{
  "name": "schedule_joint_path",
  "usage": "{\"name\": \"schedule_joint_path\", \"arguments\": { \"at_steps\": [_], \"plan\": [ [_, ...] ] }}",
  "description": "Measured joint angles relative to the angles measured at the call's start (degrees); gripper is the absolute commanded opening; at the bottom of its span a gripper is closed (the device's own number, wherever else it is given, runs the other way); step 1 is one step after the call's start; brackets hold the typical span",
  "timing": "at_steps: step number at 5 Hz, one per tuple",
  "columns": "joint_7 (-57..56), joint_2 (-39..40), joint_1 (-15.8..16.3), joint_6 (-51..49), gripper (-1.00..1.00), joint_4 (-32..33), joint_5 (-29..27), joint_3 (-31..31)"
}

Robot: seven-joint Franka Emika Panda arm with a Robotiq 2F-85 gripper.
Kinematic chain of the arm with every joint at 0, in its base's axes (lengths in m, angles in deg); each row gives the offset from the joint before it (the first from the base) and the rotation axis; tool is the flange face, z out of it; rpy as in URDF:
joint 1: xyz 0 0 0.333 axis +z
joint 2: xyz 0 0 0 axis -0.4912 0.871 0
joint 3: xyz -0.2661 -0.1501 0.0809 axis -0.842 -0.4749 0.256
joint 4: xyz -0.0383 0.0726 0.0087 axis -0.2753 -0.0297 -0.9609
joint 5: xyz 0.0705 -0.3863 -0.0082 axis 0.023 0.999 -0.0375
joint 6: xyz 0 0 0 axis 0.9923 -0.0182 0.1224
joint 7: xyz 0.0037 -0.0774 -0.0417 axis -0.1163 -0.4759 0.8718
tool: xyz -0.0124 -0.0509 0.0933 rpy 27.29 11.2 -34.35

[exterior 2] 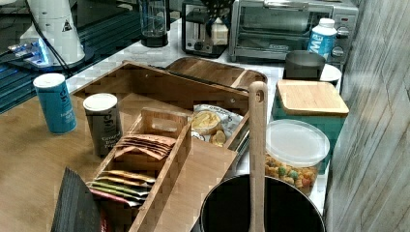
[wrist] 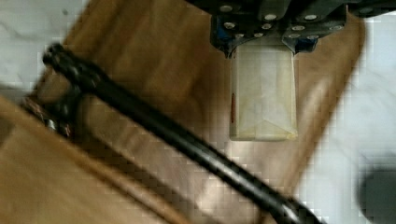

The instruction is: Place the butter on the board.

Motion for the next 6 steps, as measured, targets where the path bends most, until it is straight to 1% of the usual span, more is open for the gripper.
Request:
{"name": "schedule_joint_path", "arguments": {
  "at_steps": [1, 2, 3, 4, 5, 6],
  "plan": [
    [0.05, 0.37, 1.4, 0.56, -1.0, 4.81, -1.06, 1.99],
    [0.05, 1.59, 3.45, 3.94, -1.0, 8.84, -1.29, 3.05],
    [0.05, 3.75, 4.15, 10.44, -1.0, 11.97, -2.52, 4.53],
    [3.69, 6.19, 4.88, 13.76, -1.0, 13.32, -1.12, 5.19],
    [4.88, 7.27, 5.74, 15.36, -1.0, 13.76, -1.27, 5.21],
    [4.83, 7.27, 5.84, 16.98, 1.0, 13.76, -2.56, 5.5]
  ]
}}
